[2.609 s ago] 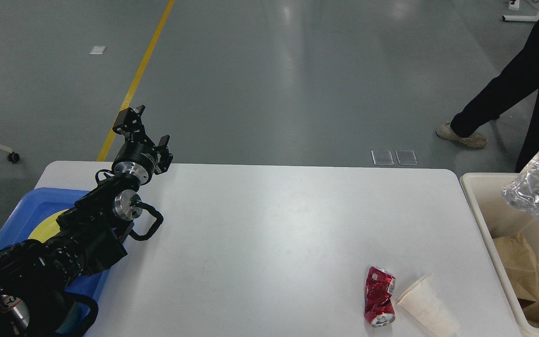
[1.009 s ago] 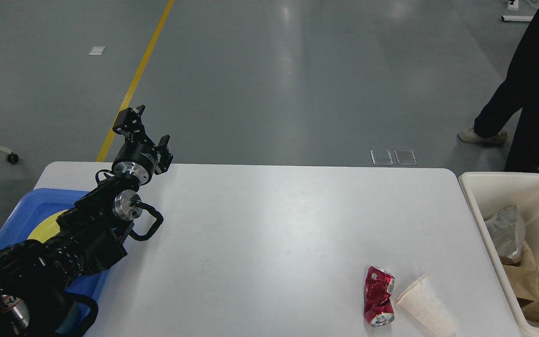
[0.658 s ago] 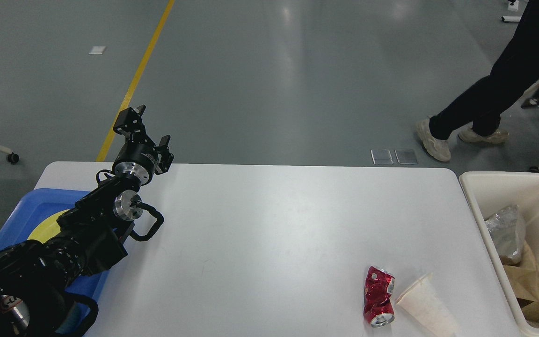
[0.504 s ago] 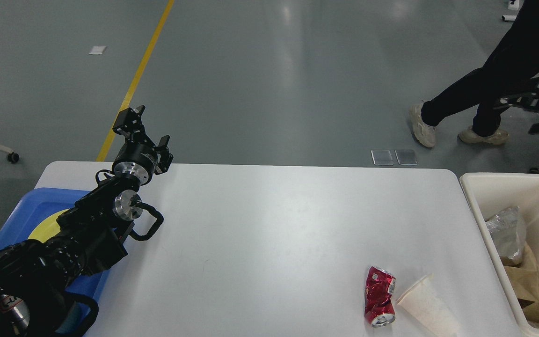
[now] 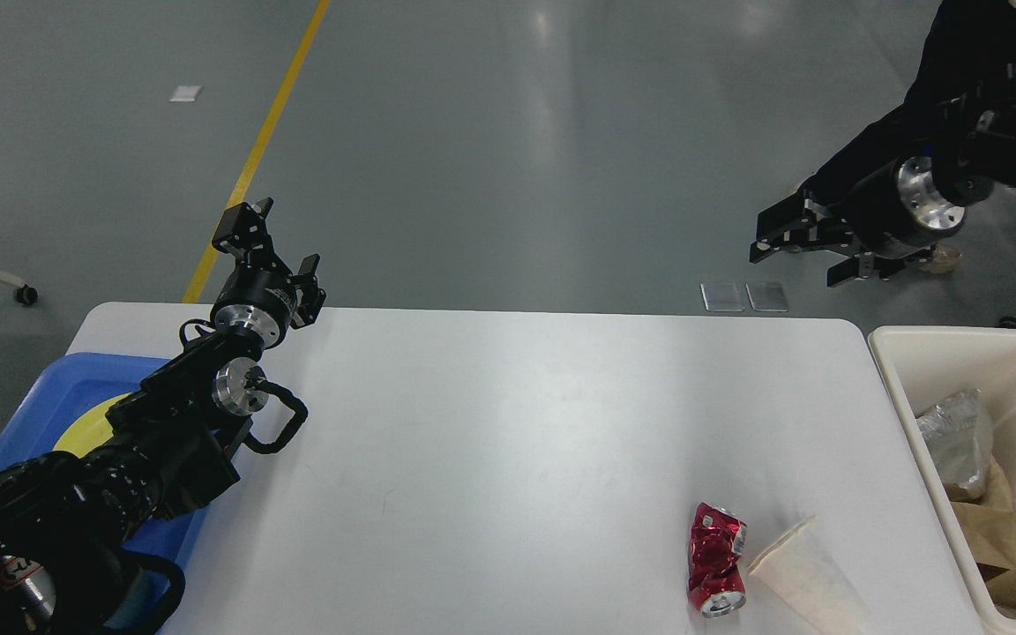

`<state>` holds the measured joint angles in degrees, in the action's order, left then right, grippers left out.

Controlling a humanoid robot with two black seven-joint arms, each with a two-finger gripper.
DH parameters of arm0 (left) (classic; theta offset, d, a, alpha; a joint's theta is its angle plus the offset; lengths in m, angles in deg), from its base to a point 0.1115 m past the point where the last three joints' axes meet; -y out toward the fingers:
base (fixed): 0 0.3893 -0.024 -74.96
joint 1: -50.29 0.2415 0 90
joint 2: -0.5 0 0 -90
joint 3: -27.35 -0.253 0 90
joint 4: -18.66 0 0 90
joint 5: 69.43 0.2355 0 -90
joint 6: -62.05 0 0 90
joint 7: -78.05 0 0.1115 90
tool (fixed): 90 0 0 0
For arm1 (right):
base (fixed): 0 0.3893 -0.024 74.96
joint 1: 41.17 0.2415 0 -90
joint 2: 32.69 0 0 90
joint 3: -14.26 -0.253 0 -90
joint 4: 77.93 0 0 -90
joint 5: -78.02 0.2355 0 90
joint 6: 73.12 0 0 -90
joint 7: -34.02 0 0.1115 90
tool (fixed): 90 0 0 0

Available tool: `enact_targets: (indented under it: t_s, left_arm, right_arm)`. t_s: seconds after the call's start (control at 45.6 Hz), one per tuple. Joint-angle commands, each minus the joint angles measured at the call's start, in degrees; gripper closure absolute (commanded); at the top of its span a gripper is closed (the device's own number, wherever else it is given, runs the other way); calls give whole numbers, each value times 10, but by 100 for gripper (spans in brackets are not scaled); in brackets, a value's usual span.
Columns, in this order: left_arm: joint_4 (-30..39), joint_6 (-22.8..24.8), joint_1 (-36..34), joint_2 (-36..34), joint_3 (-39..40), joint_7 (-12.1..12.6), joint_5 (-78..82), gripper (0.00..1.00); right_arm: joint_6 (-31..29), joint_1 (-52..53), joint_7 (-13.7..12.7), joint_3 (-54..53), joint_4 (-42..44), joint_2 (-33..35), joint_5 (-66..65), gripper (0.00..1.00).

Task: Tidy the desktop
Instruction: 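Move the right gripper down to the crushed red can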

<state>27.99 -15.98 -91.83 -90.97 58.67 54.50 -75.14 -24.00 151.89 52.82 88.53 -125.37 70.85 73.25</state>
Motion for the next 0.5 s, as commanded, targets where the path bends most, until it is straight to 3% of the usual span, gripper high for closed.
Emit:
enact_targets:
  t_s: [0.0,0.263,0.482]
  left_arm:
    - [0,0,0,0,1,0,0,4]
    - [1,1,0,0,1,0,0,4]
    - [0,0,0,0,1,1,0,4]
  right_arm:
    - [5,-22,0,-4,1,-41,2,0]
    - [13,-75,0,-37,3,-99,0,0]
    - [19,-118,0,-34,1,-102,2,0]
